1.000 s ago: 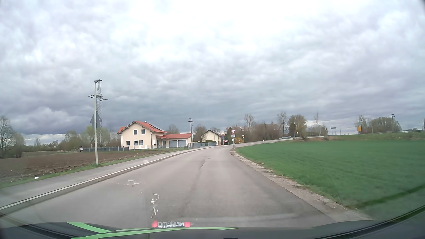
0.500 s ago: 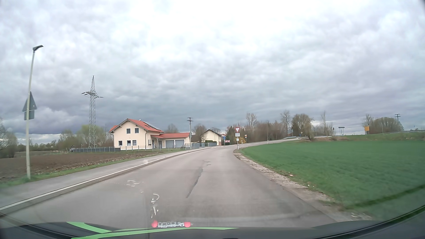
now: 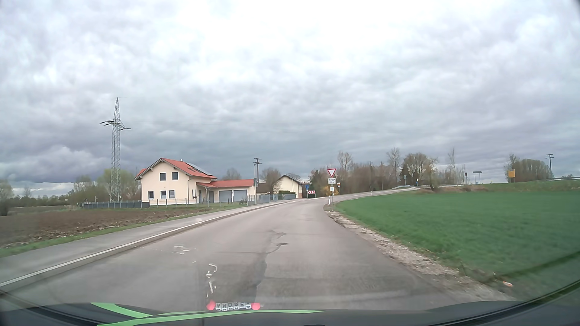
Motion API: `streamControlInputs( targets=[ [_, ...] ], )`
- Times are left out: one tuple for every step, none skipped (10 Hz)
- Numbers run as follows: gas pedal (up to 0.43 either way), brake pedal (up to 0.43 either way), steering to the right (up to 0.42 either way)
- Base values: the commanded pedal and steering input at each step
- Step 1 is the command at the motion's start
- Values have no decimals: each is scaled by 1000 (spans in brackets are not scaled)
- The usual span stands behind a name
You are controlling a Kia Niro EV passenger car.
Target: Follow the waypoints while adhering to traffic rules and regulations
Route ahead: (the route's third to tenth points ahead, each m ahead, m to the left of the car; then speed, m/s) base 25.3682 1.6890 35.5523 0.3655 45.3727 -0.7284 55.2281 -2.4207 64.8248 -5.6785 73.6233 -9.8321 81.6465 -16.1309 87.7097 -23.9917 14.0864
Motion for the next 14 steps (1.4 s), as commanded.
streamControlInputs(
  targets=[
    [118,0,1],
    [87,0,3],
    [67,0,4],
    [47,0,6],
    [20,0,7],
    [0,0,7],
    [0,0,7],
    [0,0,8],
    [0,0,9],
    [0,0,10],
    [0,0,11],
    [0,0,11],
    [0,0,11],
    [0,0,13]
  ],
)
